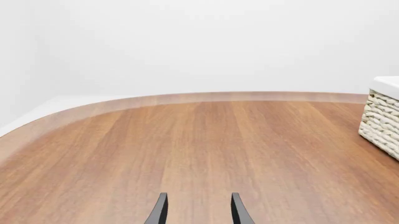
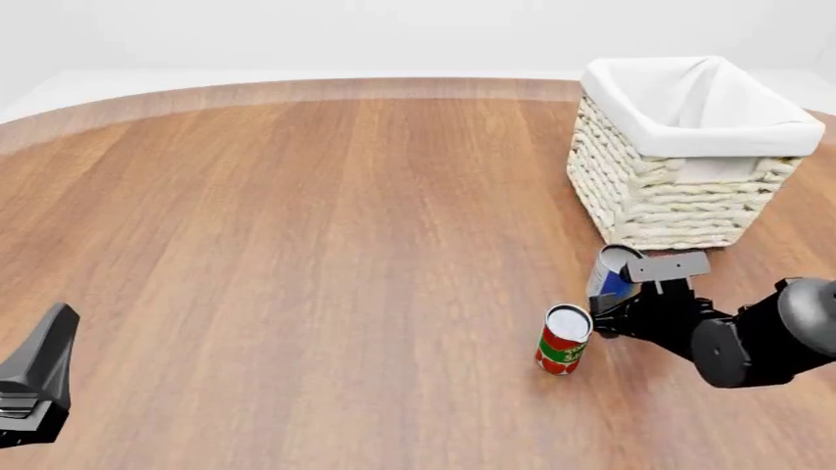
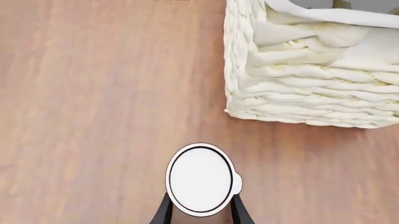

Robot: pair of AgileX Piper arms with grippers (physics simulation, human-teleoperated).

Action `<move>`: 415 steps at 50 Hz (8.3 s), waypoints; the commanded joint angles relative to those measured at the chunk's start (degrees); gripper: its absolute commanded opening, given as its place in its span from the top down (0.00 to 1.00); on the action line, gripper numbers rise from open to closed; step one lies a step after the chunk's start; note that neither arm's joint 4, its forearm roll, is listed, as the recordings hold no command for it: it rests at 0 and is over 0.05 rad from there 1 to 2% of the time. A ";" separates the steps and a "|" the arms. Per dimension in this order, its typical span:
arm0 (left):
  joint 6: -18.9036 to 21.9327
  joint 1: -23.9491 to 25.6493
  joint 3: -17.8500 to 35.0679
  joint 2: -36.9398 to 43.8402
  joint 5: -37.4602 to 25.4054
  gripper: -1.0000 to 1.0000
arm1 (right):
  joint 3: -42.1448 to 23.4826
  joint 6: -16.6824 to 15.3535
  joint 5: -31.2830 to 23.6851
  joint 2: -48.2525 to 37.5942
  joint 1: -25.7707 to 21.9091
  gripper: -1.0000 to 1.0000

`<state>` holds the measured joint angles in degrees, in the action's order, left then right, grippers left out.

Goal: Pick up the alphabet soup and the cream cheese box, and put them in the basket.

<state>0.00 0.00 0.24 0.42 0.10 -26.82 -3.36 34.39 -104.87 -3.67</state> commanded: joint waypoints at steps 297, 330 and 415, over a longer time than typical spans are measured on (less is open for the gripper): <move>0.00 0.00 0.00 0.00 0.00 0.00 | -59.80 -12.12 -43.77 -1.99 12.42 1.00; 0.00 0.00 0.00 0.00 0.00 0.00 | -63.13 -10.89 -48.37 -4.73 12.57 1.00; 0.00 0.00 0.00 0.00 0.00 0.00 | -63.40 -6.36 -48.50 -4.49 12.94 0.00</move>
<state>0.00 0.00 0.24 0.42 0.10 -91.10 -10.53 -15.49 -110.29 9.50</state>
